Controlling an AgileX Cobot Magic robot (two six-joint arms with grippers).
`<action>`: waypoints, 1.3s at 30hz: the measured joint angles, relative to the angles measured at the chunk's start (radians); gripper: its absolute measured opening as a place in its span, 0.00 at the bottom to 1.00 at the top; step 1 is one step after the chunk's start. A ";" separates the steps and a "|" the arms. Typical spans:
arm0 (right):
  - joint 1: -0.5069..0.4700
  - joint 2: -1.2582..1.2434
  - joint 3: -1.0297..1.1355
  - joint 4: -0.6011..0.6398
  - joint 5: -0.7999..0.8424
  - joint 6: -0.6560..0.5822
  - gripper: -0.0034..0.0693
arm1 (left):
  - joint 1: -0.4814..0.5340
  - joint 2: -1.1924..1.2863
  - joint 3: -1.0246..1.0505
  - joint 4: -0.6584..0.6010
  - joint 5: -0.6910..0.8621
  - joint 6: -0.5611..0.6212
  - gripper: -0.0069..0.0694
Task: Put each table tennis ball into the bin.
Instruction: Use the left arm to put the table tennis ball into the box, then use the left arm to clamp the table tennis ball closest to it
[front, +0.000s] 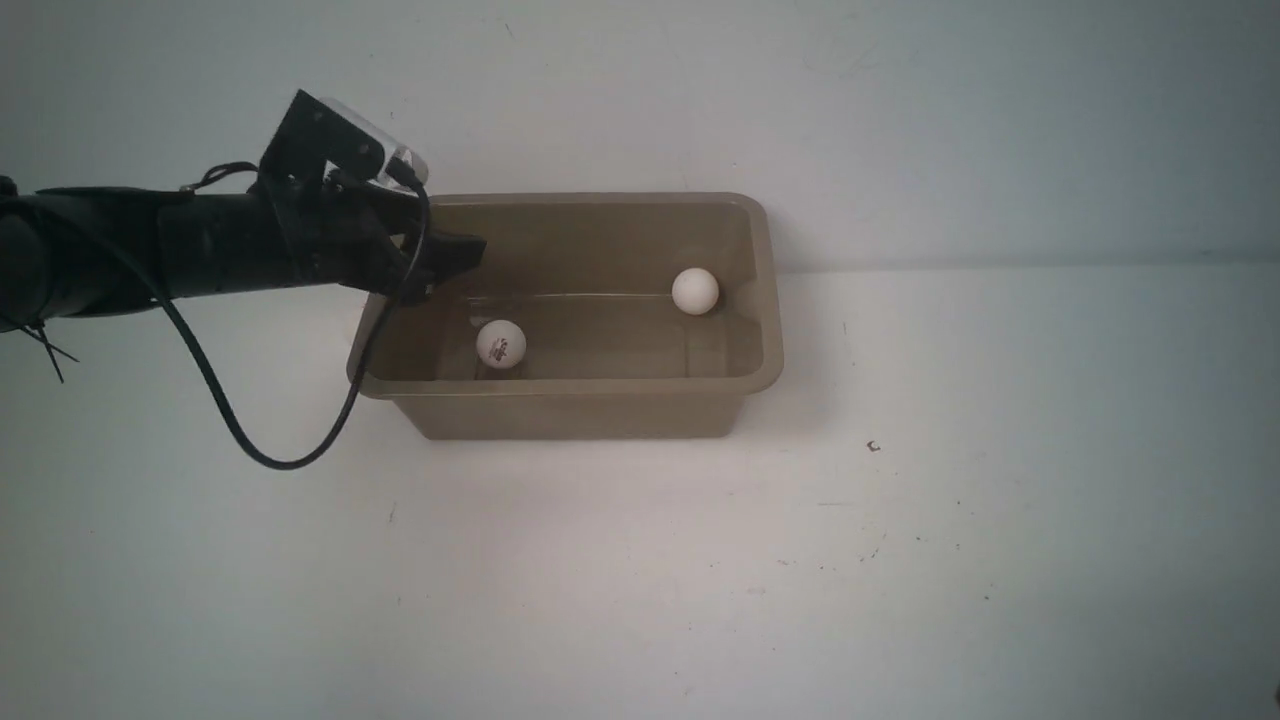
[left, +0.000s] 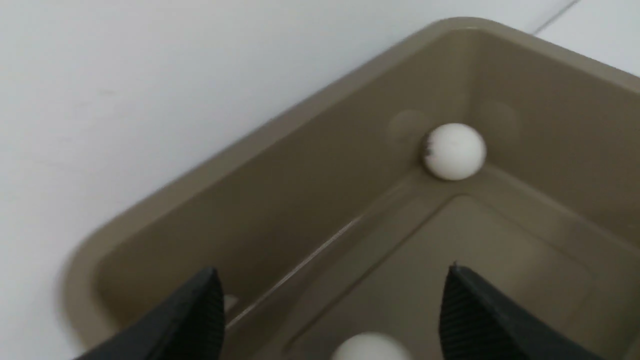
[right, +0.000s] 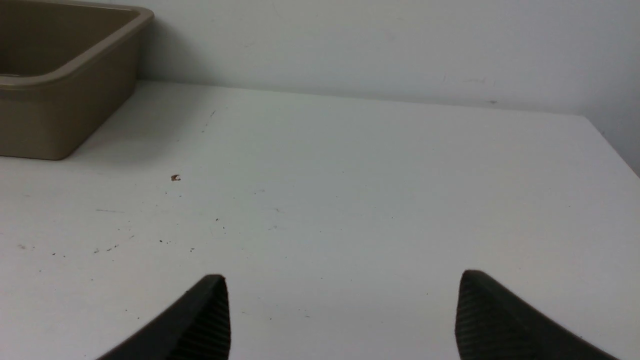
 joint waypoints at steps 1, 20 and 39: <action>0.000 0.000 0.000 0.000 0.000 0.000 0.80 | 0.018 -0.013 0.000 0.021 -0.006 -0.007 0.76; 0.000 0.000 0.000 0.000 0.000 0.000 0.80 | 0.256 0.077 0.000 -0.030 0.154 0.346 0.58; 0.000 0.000 0.000 0.000 0.000 0.000 0.80 | 0.256 0.255 -0.001 -0.075 0.217 0.475 0.67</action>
